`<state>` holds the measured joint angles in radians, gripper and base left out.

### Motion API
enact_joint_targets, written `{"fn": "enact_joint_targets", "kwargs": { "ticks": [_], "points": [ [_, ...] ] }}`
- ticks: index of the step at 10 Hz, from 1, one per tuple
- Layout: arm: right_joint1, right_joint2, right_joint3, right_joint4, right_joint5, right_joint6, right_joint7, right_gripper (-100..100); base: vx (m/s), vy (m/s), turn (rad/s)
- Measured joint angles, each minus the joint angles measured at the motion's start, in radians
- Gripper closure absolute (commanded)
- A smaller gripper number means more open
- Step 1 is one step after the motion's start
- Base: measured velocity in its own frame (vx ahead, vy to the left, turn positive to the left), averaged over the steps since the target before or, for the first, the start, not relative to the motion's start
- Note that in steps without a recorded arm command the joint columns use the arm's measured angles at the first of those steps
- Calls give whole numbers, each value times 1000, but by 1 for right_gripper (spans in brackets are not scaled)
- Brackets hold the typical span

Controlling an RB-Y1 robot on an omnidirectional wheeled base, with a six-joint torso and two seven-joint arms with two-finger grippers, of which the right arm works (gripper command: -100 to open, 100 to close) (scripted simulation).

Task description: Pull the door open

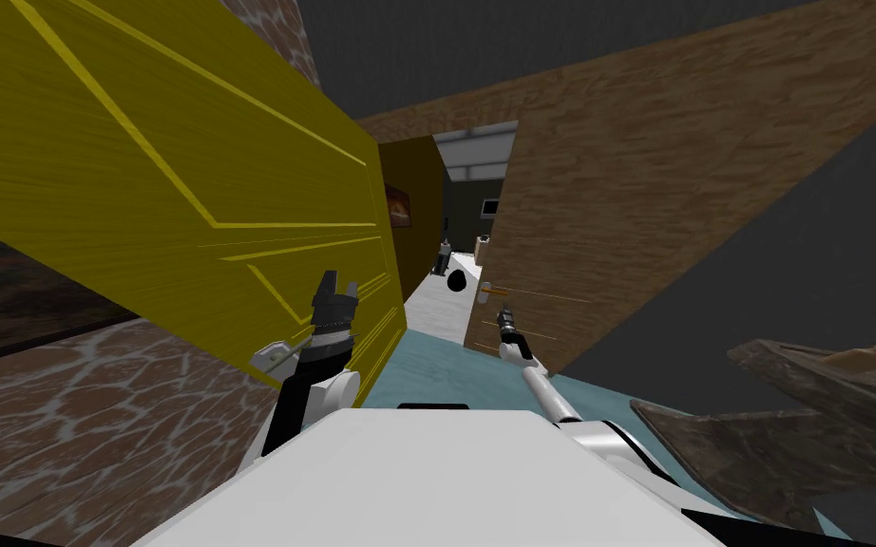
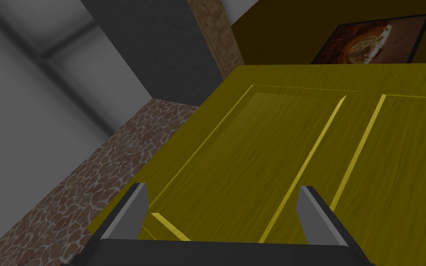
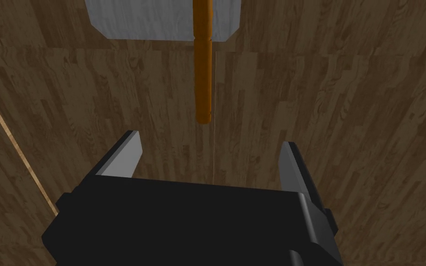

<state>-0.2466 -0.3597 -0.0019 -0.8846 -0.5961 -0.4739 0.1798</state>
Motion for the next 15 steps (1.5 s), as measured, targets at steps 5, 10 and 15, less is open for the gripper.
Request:
{"fn": "enact_joint_targets", "kwargs": {
  "ticks": [5,10,15],
  "points": [
    [-49,-19,-1,94,-39,6,12,-100,68,-27,68],
    [-31,-38,-16,93,-52,12,10,-100,124,-26,56],
    [-29,-76,-28,128,-57,0,-23,-100,179,-69,88]
  ]
}}
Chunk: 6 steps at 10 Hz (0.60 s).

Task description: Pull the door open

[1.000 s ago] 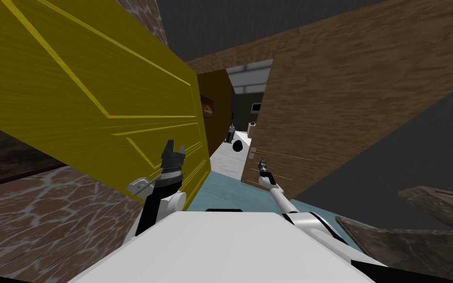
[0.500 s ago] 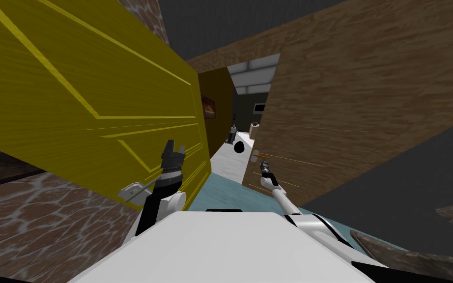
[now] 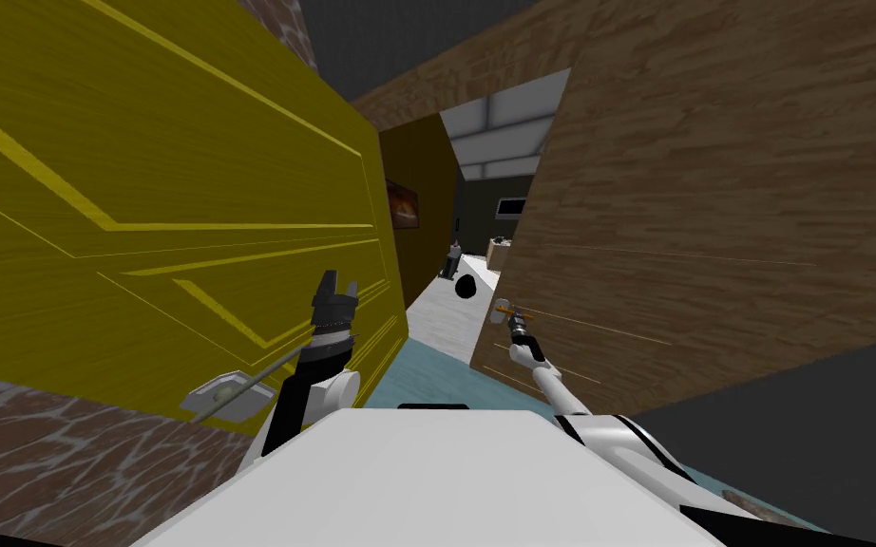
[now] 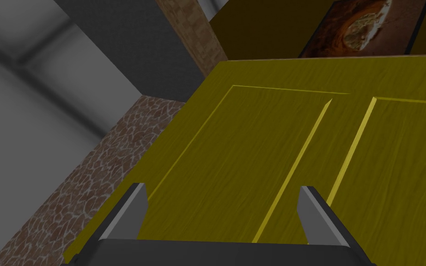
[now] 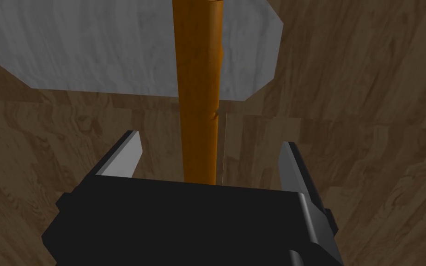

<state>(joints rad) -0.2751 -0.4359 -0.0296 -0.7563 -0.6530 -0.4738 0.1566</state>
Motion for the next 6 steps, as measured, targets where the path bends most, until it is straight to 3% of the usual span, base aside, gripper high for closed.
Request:
{"fn": "enact_joint_targets", "kwargs": {
  "ticks": [1,2,6],
  "points": [
    [5,-5,-4,0,-1,-2,-6,-100,79,-41,22],
    [6,-6,-5,0,-1,-2,-6,100,-9,5,-15],
    [5,-6,-4,1,-1,-1,-6,100,-19,9,-2]
  ]
}}
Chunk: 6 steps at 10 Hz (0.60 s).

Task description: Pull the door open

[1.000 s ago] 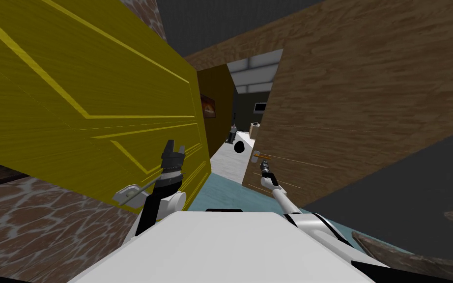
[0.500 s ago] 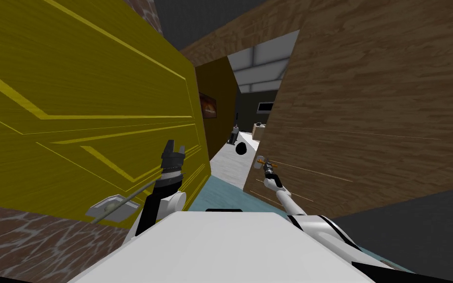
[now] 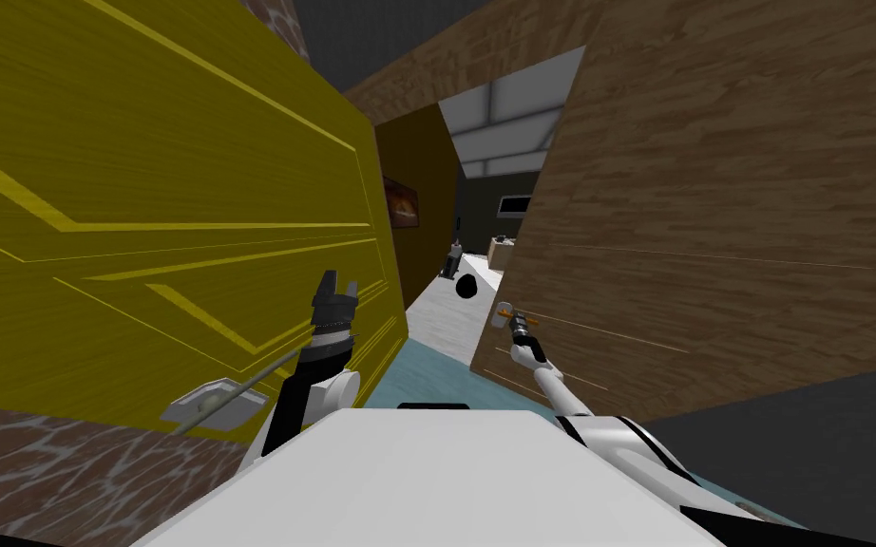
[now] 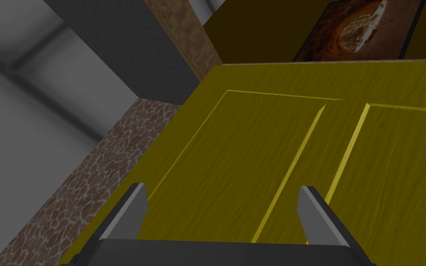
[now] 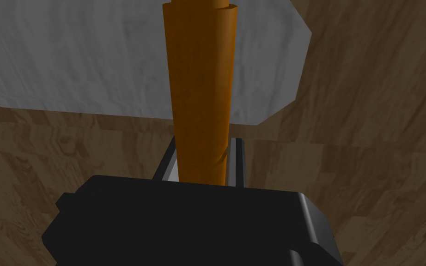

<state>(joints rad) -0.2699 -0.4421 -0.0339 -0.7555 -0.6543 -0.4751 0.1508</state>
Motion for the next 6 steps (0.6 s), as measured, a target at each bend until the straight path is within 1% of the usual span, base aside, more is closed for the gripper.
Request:
{"fn": "enact_joint_targets", "kwargs": {
  "ticks": [1,2,4,5,6],
  "points": [
    [1,1,1,1,0,1,0,100,0,0,0],
    [2,1,1,1,0,1,0,100,-124,-7,101],
    [5,-9,10,-12,1,2,-9,100,-178,-65,102],
    [9,-10,17,-22,2,5,-14,100,-214,-35,119],
    [8,-14,29,-19,5,2,-24,100,-252,-39,110]
  ]
}}
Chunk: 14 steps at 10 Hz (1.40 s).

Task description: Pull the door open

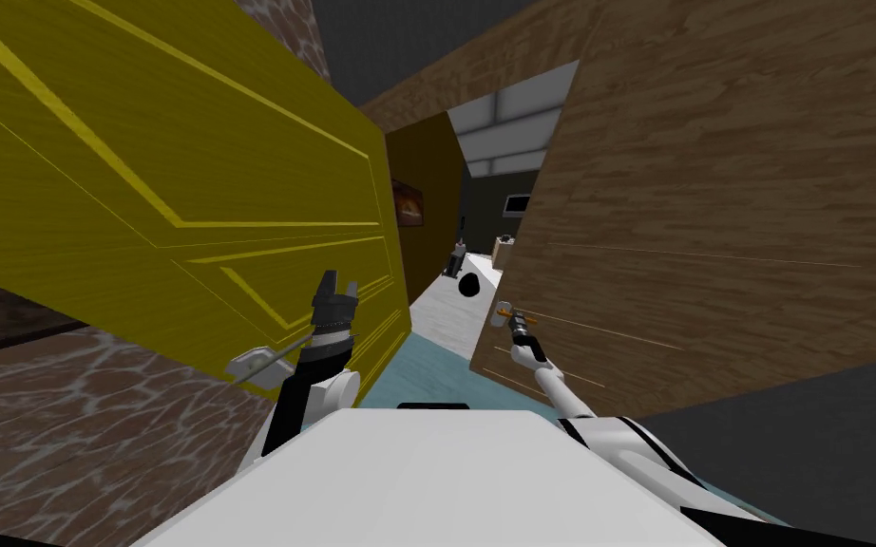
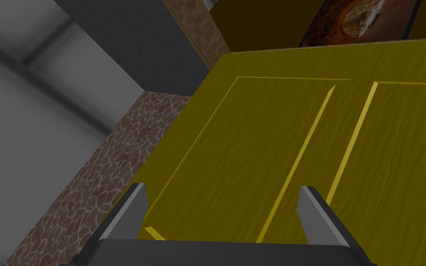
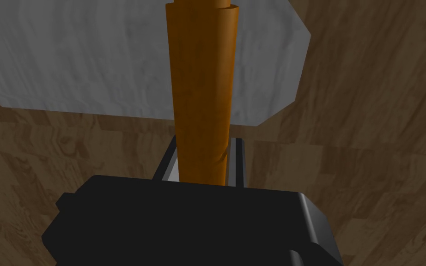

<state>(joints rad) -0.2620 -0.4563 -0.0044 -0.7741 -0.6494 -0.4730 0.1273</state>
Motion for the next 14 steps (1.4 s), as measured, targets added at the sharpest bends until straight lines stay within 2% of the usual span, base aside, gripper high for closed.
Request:
{"fn": "enact_joint_targets", "kwargs": {
  "ticks": [2,3,6,7,11,14],
  "points": [
    [5,-9,24,-2,5,-6,-22,100,-245,-40,139],
    [17,-11,32,-21,6,0,-26,100,-290,-101,169],
    [16,-24,80,-16,16,-12,-65,100,-195,-49,89],
    [18,-21,84,-14,17,-11,-67,100,-159,-12,91],
    [24,-50,130,-34,16,-21,-101,100,-249,-77,128],
    [44,-69,172,-65,16,-25,-129,100,-265,-69,131]
  ]
}}
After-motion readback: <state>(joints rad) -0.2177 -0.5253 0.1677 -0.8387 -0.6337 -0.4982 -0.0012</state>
